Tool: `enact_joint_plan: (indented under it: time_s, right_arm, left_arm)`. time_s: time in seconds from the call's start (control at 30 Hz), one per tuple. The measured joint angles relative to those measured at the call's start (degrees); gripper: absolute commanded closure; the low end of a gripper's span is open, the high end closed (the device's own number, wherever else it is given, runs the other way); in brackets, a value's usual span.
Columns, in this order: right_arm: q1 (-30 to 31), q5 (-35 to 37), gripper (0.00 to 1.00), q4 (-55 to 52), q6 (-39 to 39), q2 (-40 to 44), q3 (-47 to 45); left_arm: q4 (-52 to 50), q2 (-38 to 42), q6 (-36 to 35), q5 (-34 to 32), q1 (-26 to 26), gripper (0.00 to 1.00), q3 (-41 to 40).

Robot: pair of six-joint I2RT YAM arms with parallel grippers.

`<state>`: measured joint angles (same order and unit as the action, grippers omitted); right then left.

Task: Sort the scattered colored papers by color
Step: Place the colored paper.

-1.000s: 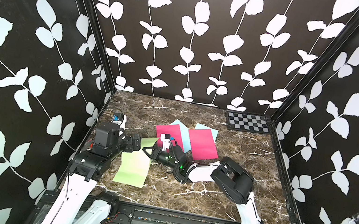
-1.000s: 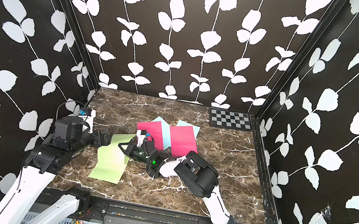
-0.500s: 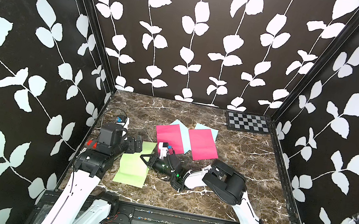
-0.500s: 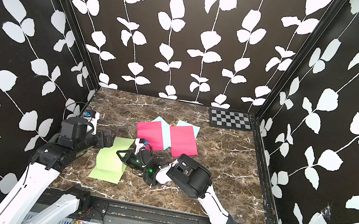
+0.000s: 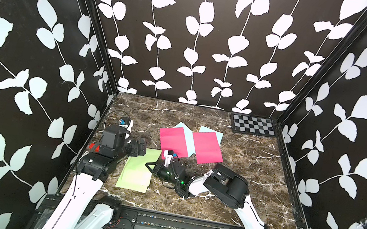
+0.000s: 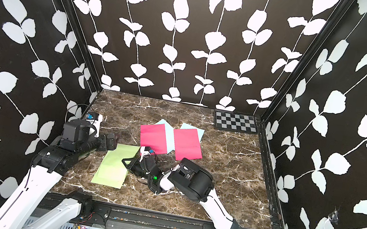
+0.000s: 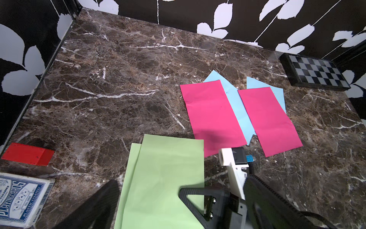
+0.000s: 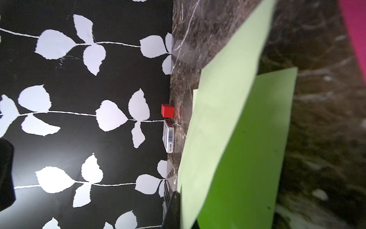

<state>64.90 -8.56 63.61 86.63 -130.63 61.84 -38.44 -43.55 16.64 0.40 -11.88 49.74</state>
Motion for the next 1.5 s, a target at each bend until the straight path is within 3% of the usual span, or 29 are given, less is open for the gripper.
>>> enact_joint_plan:
  time_s: [1.33,1.4,1.5]
  right_arm:
    - [1.8,-1.0,1.0,1.9,1.8,-2.4,0.9]
    - [1.8,-1.1,0.97,1.9,1.8,-2.4,0.9]
    - [1.8,-1.1,0.85,1.9,1.9,-2.4,0.9]
  left_arm:
    - [2.9,-2.6,0.0,1.9,0.1,0.01,-4.0]
    - [2.8,-2.6,0.0,2.0,0.1,0.01,-4.2]
    - [2.9,-2.6,0.0,2.0,0.1,0.01,-4.5]
